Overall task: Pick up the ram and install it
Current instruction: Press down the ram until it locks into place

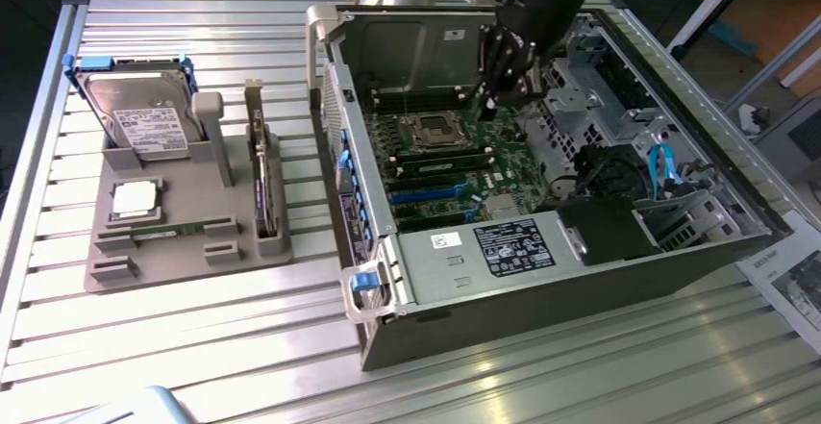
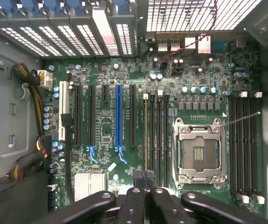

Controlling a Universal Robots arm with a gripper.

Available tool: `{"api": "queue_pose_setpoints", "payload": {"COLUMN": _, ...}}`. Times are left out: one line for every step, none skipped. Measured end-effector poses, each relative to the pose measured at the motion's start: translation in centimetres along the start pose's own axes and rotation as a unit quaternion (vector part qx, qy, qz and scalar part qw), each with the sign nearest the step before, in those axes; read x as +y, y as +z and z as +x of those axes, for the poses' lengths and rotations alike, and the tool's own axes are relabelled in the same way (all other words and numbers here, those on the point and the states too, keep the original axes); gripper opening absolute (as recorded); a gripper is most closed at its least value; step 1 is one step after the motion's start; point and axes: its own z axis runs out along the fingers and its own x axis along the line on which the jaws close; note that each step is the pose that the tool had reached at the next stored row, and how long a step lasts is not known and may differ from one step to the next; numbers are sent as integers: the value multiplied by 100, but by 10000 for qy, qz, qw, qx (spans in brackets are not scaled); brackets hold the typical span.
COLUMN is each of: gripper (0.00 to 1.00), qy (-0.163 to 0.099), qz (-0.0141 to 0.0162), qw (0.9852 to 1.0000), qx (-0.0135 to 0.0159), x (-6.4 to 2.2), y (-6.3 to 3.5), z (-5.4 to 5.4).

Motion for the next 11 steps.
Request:
{"api": "queue_pose_setpoints", "payload": {"gripper": 10, "qy": 0, "qz": 0, "qw": 10000, "qx": 0, "x": 3, "y": -37, "z": 1}}
{"api": "queue_pose_setpoints", "payload": {"gripper": 10, "qy": 0, "qz": 0, "qw": 10000, "qx": 0, "x": 5, "y": -59, "z": 3}}
{"api": "queue_pose_setpoints", "payload": {"gripper": 10, "qy": 0, "qz": 0, "qw": 10000, "qx": 0, "x": 6, "y": -73, "z": 3}}
{"api": "queue_pose_setpoints", "payload": {"gripper": 10, "qy": 0, "qz": 0, "qw": 10000, "qx": 0, "x": 7, "y": -88, "z": 4}}
{"api": "queue_pose_setpoints", "payload": {"gripper": 10, "qy": 0, "qz": 0, "qw": 10000, "qx": 0, "x": 9, "y": -102, "z": 5}}
{"api": "queue_pose_setpoints", "payload": {"gripper": 10, "qy": 0, "qz": 0, "qw": 10000, "qx": 0, "x": 10, "y": -113, "z": 5}}
{"api": "queue_pose_setpoints", "payload": {"gripper": 10, "qy": 0, "qz": 0, "qw": 10000, "qx": 0, "x": 11, "y": -123, "z": 6}}
{"api": "queue_pose_setpoints", "payload": {"gripper": 10, "qy": 0, "qz": 0, "qw": 10000, "qx": 0, "x": 11, "y": -133, "z": 6}}
{"api": "queue_pose_setpoints", "payload": {"gripper": 10, "qy": 0, "qz": 0, "qw": 10000, "qx": 0, "x": 12, "y": -143, "z": 7}}
{"api": "queue_pose_setpoints", "payload": {"gripper": 10, "qy": 0, "qz": 0, "qw": 10000, "qx": 0, "x": 13, "y": -152, "z": 7}}
{"api": "queue_pose_setpoints", "payload": {"gripper": 10, "qy": 0, "qz": 0, "qw": 10000, "qx": 0, "x": 14, "y": -160, "z": 7}}
